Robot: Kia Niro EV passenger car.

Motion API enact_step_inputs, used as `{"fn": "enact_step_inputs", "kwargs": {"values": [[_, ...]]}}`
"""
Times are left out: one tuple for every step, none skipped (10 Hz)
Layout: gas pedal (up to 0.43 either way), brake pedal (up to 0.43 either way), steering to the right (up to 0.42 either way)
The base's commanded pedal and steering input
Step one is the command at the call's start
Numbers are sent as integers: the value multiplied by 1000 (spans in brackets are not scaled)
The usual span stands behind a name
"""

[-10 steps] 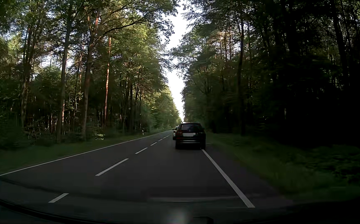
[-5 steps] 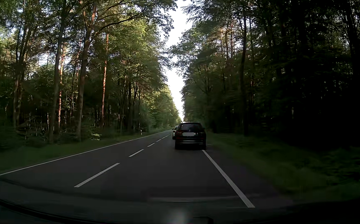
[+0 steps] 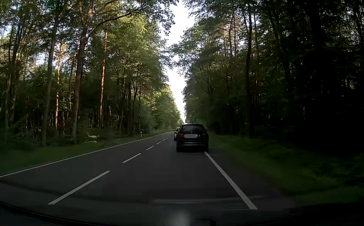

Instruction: Follow the waypoints while adhering to traffic rules and regulations

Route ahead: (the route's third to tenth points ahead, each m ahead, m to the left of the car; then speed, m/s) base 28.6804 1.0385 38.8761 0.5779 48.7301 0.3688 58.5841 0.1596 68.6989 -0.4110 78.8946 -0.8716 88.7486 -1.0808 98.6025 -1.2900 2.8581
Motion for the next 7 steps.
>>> {"fn": "enact_step_inputs", "kwargs": {"values": [[0,0,2],[0,0,3],[0,0,2],[0,0,2],[0,6,2],[0,0,2],[0,0,2]]}}
